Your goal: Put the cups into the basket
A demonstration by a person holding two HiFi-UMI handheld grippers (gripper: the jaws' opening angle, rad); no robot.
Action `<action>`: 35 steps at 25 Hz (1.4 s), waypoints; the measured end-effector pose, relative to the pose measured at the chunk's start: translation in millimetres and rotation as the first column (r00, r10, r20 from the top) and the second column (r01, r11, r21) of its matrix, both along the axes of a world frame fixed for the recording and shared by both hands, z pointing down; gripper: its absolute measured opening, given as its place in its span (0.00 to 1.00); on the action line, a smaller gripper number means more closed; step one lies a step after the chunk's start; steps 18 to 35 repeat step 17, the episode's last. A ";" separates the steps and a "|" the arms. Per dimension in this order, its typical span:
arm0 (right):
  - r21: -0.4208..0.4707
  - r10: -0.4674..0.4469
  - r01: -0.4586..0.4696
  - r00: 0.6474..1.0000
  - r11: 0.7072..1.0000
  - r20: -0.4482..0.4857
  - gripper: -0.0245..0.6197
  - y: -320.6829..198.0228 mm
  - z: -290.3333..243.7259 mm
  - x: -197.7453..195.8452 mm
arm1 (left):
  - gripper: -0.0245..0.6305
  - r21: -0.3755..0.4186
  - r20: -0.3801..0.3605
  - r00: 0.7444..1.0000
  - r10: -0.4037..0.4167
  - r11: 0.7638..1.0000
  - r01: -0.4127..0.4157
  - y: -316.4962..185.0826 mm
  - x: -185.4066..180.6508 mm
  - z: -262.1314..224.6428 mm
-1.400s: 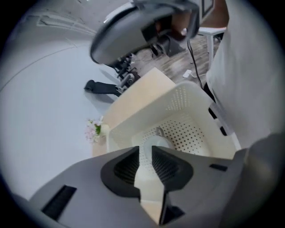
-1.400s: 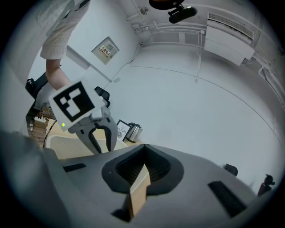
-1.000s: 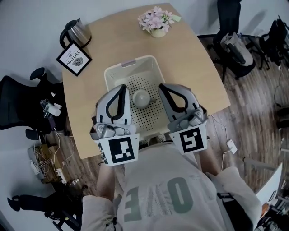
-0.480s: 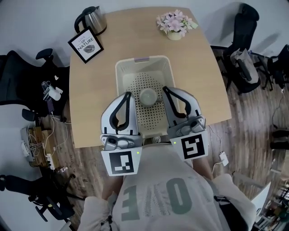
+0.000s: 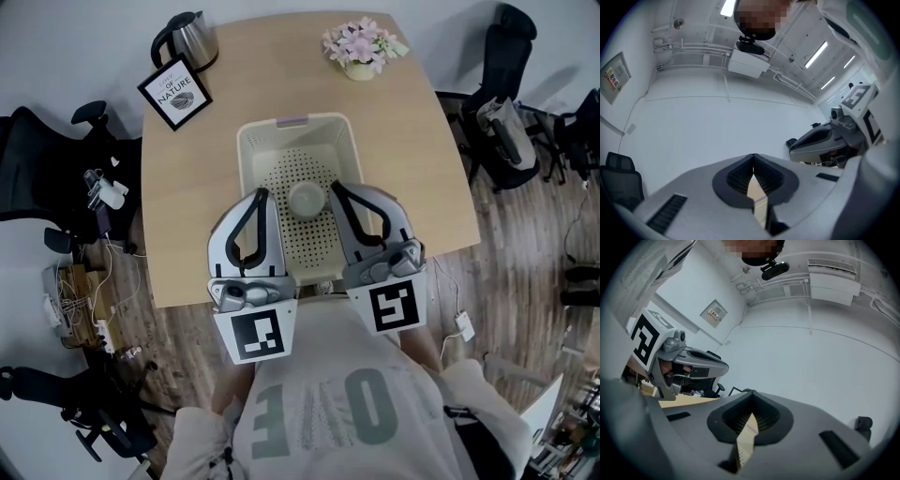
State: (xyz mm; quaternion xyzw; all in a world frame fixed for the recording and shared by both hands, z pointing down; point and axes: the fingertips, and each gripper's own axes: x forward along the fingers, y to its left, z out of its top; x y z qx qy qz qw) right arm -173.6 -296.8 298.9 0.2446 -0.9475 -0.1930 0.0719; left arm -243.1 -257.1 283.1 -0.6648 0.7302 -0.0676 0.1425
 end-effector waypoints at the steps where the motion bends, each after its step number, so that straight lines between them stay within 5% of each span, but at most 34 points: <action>1: -0.001 0.002 -0.002 1.000 1.000 -0.002 0.04 -0.2 0.9 0.1 | 0.05 -0.002 0.004 1.000 0.004 1.000 -0.004 -0.6 0.2 0.4; 13: 0.008 0.002 -0.002 0.999 1.000 -0.043 0.04 1.3 8.8 -2.2 | 0.05 -0.047 0.111 0.993 0.051 0.998 -0.046 -8.3 11.9 5.8; 35: 0.020 -0.002 0.003 0.999 1.000 -0.052 0.04 0.9 10.5 -2.4 | 0.05 -0.054 0.116 0.992 0.056 0.997 -0.050 -10.2 12.8 8.3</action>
